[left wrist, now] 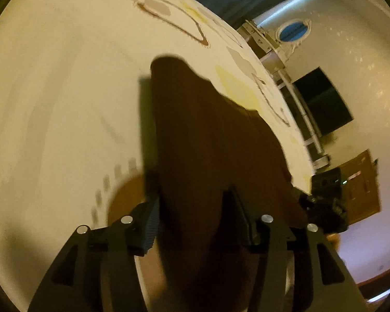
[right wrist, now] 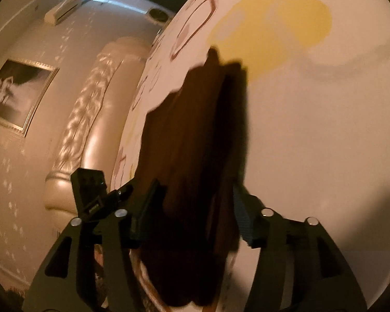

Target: Fold small clothes

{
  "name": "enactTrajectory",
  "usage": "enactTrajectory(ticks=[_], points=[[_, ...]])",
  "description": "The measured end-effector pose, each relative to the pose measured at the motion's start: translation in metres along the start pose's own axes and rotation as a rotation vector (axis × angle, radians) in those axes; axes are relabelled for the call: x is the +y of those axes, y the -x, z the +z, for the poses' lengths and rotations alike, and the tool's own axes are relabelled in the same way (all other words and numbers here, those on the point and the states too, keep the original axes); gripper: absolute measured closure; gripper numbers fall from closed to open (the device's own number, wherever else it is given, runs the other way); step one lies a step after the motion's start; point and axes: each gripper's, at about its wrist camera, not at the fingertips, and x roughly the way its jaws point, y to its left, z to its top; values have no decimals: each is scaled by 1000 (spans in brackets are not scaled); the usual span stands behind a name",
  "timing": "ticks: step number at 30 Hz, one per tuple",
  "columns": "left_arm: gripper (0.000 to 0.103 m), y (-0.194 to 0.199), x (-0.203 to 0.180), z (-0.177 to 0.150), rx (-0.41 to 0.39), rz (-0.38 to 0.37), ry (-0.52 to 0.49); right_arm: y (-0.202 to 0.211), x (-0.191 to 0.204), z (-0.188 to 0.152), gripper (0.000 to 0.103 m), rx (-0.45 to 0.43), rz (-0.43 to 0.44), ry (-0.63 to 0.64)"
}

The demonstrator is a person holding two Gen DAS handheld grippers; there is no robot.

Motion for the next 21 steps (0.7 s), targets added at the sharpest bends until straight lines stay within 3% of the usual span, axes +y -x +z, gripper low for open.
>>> enactTrajectory(ticks=[3, 5, 8, 10, 15, 21], points=[[52, 5, -1, -18, -20, -11, 43, -1, 8, -15, 47, 17, 0, 23], [56, 4, -6, -21, -42, 17, 38, -5, 11, -18, 68, 23, -36, 48], [68, 0, -13, -18, -54, 41, 58, -10, 11, -16, 74, 22, -64, 46], [74, 3, -23, -17, -68, 65, 39, -3, 18, -17, 76, 2, -74, 71], [76, 2, -34, -23, -50, 100, 24, 16, 28, -25, 76, -23, -71, 100], [76, 0, -27, -31, -55, 103, 25, 15, 8, -30, 76, -13, -86, 62]])
